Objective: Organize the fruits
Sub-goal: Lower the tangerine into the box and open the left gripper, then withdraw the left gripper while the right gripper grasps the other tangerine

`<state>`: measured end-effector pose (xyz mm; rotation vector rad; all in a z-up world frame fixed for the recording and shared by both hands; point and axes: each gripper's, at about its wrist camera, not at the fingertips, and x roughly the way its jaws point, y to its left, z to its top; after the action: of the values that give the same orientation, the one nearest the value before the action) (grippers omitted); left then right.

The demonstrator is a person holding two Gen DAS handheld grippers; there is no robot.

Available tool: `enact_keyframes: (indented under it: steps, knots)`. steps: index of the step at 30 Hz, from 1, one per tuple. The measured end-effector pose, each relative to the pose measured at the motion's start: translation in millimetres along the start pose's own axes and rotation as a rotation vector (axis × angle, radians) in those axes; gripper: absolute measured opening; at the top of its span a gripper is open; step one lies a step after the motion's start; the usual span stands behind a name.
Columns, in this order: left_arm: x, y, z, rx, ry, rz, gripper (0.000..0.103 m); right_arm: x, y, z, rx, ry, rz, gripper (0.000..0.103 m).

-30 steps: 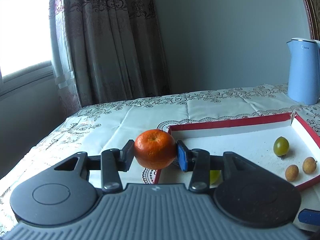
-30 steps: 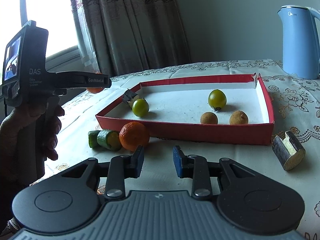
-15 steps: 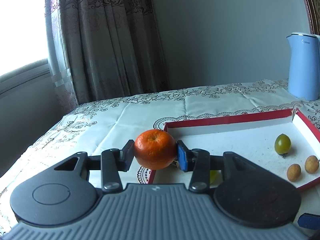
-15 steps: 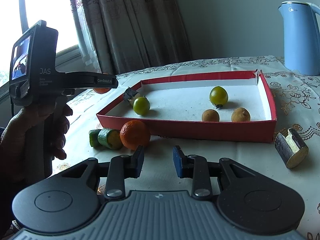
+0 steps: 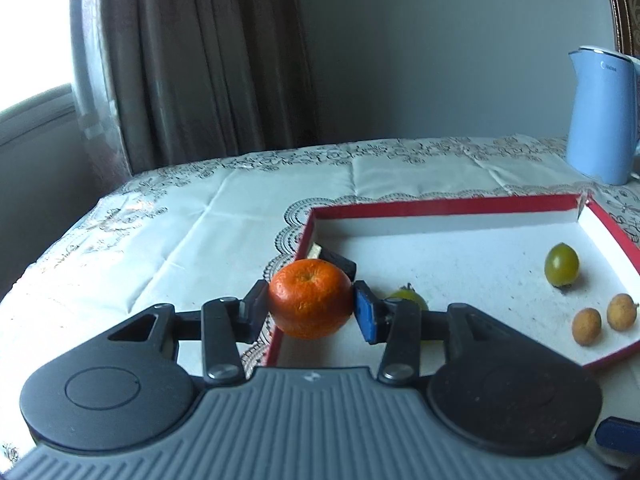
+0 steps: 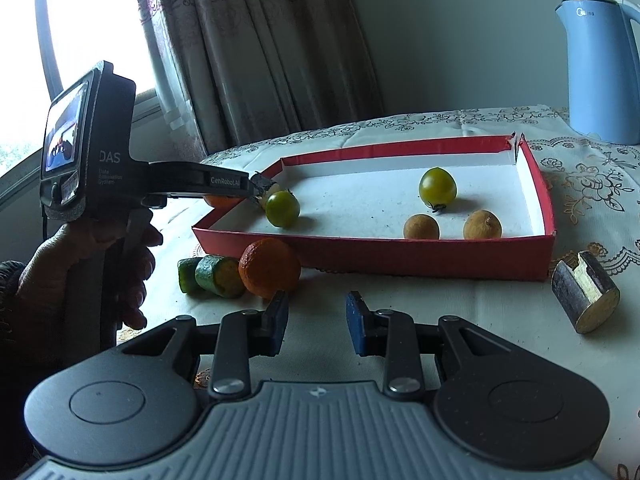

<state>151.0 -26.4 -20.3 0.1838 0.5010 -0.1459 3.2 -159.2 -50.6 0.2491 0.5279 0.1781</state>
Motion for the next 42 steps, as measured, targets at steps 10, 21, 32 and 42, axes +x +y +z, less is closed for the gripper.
enact_keyframes:
  steps: [10, 21, 32, 42]
  knots:
    - [-8.3, -1.0, -2.6, 0.015, -0.028, 0.013, 0.061, -0.1, -0.5, -0.5, 0.006, -0.004, -0.004, 0.031]
    - [-73.6, 70.1, -34.6, -0.147, -0.104, 0.087, 0.076, -2.6, 16.3, 6.8, -0.068, -0.010, -0.013, 0.031]
    - [-84.6, 107.8, -67.2, -0.243, -0.099, 0.099, 0.092, 14.1, 61.3, 34.6, -0.236, -0.042, -0.054, 0.071]
    - [-80.7, 106.4, -74.6, -0.238, -0.099, 0.082, 0.092, 37.3, 54.8, 29.0, -0.188, 0.015, -0.092, 0.068]
